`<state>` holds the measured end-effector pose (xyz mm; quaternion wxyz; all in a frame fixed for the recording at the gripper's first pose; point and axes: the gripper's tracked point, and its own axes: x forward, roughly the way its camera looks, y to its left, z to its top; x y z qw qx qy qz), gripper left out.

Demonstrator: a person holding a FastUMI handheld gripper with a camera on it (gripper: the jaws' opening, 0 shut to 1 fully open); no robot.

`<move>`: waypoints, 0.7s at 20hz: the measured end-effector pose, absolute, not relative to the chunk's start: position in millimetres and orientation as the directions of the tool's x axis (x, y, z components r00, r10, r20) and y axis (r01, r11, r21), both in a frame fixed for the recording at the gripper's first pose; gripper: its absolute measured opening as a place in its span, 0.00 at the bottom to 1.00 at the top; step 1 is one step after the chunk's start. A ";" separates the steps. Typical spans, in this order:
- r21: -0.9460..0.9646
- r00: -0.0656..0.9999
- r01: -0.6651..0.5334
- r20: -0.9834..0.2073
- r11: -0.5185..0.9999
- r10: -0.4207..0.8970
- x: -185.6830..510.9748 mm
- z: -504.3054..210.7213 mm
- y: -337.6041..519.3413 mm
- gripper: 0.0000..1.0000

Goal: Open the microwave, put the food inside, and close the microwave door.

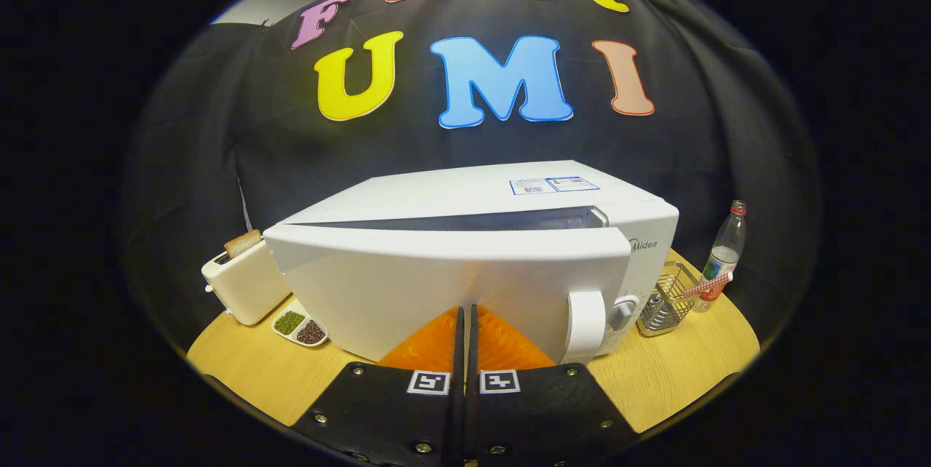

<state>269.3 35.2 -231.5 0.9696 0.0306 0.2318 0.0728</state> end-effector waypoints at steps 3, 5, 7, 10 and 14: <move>0.109 0.886 -0.111 -0.440 0.988 0.148 276.9 -231.4 34.0 0.01; 0.110 0.890 -0.098 -0.436 0.989 0.137 281.9 -232.0 30.8 0.01; 0.125 0.892 -0.078 -0.434 0.989 0.125 286.4 -231.8 27.2 0.01; 0.135 0.892 -0.065 -0.436 0.989 0.119 288.8 -231.7 28.2 0.01; 0.118 0.900 -0.057 -0.424 0.991 0.102 292.6 -230.2 26.8 0.01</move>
